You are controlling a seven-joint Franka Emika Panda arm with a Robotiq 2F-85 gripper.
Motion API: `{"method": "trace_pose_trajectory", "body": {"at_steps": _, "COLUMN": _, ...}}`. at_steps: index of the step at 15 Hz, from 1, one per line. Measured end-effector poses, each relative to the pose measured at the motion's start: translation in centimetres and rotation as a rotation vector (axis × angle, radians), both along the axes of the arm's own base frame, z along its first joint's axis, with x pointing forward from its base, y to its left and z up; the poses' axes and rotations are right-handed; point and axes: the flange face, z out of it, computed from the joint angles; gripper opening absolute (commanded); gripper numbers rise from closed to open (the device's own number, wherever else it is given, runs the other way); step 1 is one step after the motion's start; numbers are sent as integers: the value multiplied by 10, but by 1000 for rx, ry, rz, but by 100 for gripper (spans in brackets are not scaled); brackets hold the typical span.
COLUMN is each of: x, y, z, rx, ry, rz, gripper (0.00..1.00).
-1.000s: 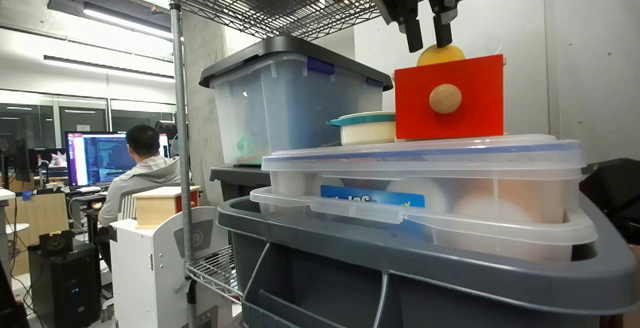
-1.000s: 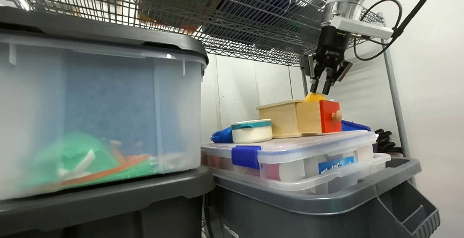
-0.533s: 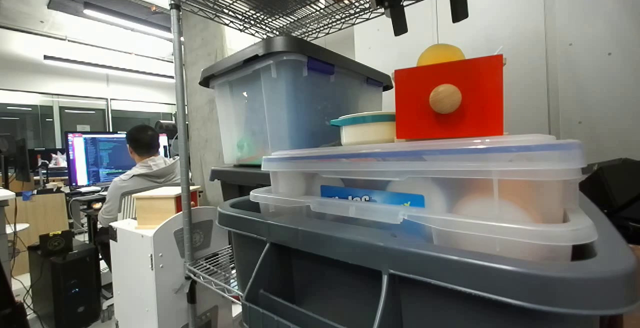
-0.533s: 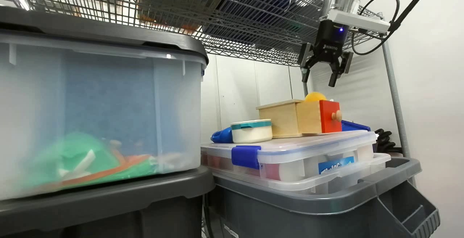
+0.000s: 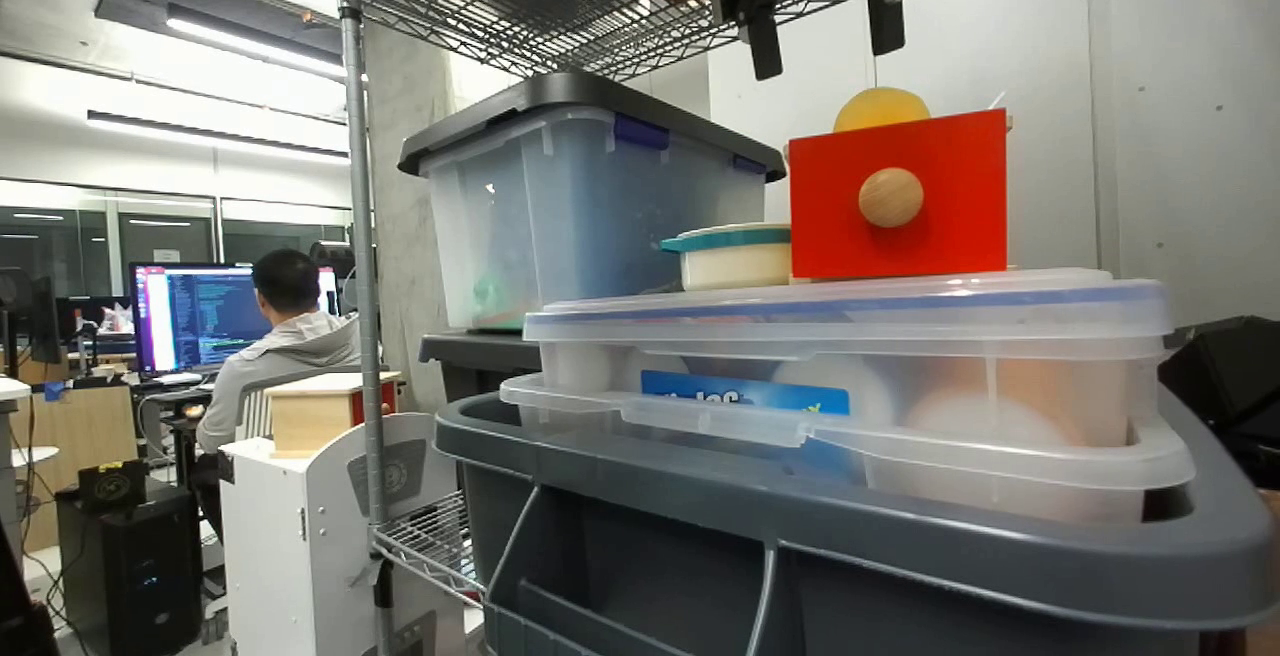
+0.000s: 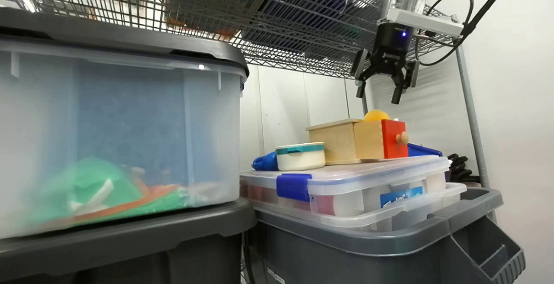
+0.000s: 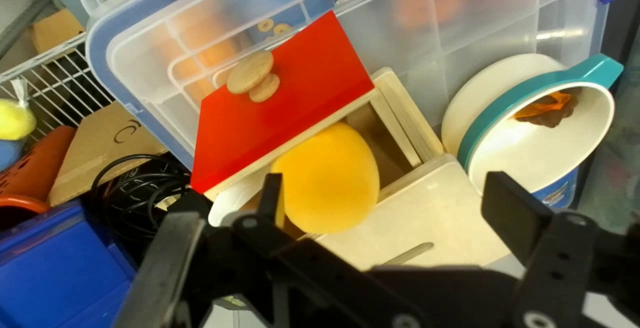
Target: Put the brown and orange plushies in the open drawer
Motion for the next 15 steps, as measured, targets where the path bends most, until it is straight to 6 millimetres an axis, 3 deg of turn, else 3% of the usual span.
{"method": "trace_pose_trajectory", "body": {"at_steps": 6, "x": 1, "y": 21, "z": -5, "rx": 6, "ry": 28, "rz": 39, "gripper": 100}}
{"method": "trace_pose_trajectory", "body": {"at_steps": 15, "x": 3, "y": 75, "z": -17, "rx": 8, "ry": 55, "rz": 128, "gripper": 100}}
